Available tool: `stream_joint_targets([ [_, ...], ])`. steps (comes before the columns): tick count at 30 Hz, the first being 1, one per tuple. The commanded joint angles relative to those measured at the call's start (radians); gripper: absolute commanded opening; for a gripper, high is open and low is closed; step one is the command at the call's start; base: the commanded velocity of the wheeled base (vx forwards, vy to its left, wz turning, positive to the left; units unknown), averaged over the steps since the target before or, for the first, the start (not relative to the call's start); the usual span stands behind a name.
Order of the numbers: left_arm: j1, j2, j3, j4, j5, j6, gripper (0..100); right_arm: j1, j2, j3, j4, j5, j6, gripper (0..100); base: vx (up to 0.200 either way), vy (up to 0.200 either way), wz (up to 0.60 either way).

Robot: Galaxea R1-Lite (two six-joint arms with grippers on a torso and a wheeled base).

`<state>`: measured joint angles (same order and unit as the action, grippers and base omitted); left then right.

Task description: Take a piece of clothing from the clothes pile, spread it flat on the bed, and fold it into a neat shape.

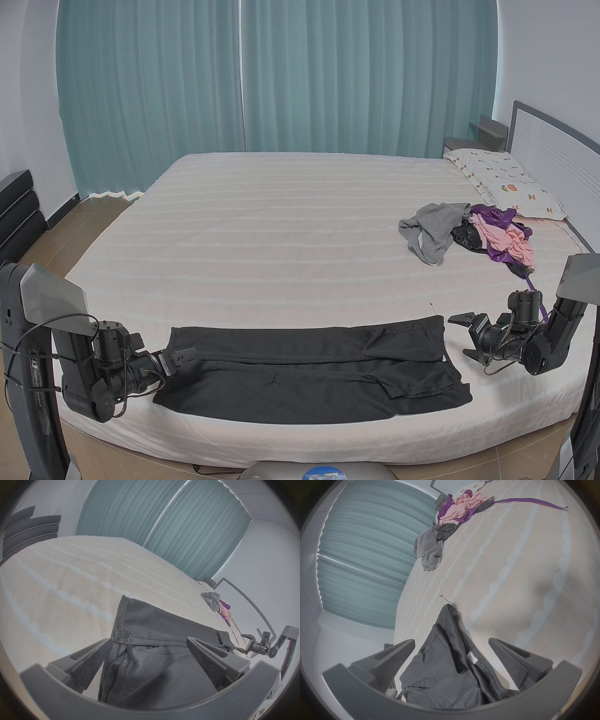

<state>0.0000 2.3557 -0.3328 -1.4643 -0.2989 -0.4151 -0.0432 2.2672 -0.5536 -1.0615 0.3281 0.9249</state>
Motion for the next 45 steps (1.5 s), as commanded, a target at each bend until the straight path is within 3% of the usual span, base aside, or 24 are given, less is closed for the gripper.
stream_joint_targets([
  [1,-0.006,0.048,-0.012,-0.001,0.003,0.001,100,0.0,0.003,0.001,0.0,0.0,0.0,100,0.0,0.0,0.0],
  [3,-0.006,0.046,-0.009,-0.001,0.003,0.001,100,0.002,0.003,0.003,-0.002,-0.001,0.0,100,0.0,0.0,0.0],
  [4,-0.006,0.046,-0.008,-0.001,0.003,0.001,0,0.002,0.003,0.004,-0.002,-0.001,0.0,100,0.0,0.0,0.0],
  [24,0.057,0.046,0.008,-0.001,0.014,-0.001,0,0.005,-0.044,0.043,-0.003,-0.003,-0.014,100,0.0,0.0,0.0],
  [28,0.057,0.046,0.001,-0.001,0.014,-0.001,0,0.006,-0.106,0.098,-0.002,0.025,-0.07,100,0.0,0.0,0.0],
  [32,0.055,0.048,0.001,-0.001,0.014,0.001,0,0.006,-0.117,0.146,-0.003,0.094,-0.153,100,0.0,0.0,0.0],
  [38,0.055,0.054,0.006,-0.001,0.012,-0.001,0,0.04,-0.095,0.192,-0.002,0.149,-0.319,100,0.0,0.0,0.0],
  [45,0.055,0.062,0.004,-0.001,0.012,-0.002,0,0.069,-0.021,0.181,-0.017,0.16,-0.396,100,0.0,0.0,0.0],
])
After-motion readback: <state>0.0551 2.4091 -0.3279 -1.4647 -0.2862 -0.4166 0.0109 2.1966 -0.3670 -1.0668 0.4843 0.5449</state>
